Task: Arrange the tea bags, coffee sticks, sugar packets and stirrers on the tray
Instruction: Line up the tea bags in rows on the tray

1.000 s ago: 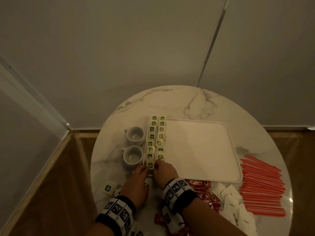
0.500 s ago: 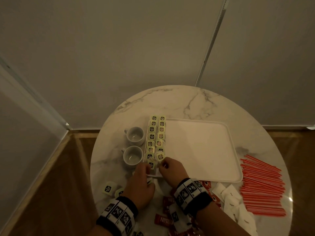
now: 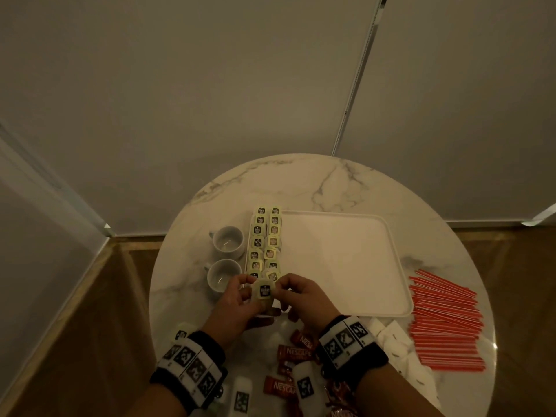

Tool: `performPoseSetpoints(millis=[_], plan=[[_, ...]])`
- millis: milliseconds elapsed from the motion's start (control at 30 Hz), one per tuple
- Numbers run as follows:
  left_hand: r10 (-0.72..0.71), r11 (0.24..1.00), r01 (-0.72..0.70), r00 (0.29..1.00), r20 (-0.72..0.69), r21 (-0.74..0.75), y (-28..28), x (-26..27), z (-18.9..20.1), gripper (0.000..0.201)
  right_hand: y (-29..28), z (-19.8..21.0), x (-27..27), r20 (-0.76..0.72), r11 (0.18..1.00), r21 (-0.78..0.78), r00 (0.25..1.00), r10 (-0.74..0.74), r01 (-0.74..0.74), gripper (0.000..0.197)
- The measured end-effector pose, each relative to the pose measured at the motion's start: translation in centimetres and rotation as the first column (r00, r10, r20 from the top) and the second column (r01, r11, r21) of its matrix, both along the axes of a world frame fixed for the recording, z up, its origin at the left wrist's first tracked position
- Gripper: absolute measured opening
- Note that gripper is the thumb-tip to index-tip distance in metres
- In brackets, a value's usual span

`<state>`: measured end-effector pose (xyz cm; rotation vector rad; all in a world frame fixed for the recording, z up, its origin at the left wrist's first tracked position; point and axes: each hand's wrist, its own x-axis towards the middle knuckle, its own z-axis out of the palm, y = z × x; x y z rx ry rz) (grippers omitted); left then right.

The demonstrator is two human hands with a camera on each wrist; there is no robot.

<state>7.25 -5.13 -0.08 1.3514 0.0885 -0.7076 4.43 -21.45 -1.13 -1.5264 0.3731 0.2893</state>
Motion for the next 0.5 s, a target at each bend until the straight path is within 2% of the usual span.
performPoseSetpoints(millis=[133,200,267,367,433,500], plan=[[0.004,0.99,-0.015,0.997,0.076,0.137,0.0,-0.4,-0.4,0.036,-0.4,-0.3,0.5,-0.067,0.999,0.033,0.997,-0.039,0.042,0.01],[-0.037,0.965,0.0,0.99,0.138,0.261,0.0,-0.5,-1.4,0.036,-0.7,-0.5,0.8,-0.09,0.996,0.008,0.992,-0.084,0.085,0.009],[-0.161,0.892,0.019,0.947,0.277,0.452,0.1,-0.4,-2.4,0.033,-1.3,-1.2,1.4,-0.122,0.986,-0.039,0.979,-0.163,0.159,0.009],[-0.419,0.755,0.034,0.793,0.442,0.655,0.2,-0.4,-3.4,0.03,-2.2,-2.5,2.3,-0.176,0.969,-0.169,0.961,-0.211,0.182,0.012],[-0.552,0.655,0.031,0.703,0.449,0.755,0.0,-0.5,-3.8,0.033,-2.2,-3.0,2.8,-0.201,0.959,-0.259,0.965,-0.168,0.113,0.012],[-0.635,0.547,0.011,0.657,0.406,0.837,-0.3,-0.5,-4.2,0.039,-1.9,-3.2,3.1,-0.209,0.944,-0.325,0.97,-0.12,0.047,0.012]])
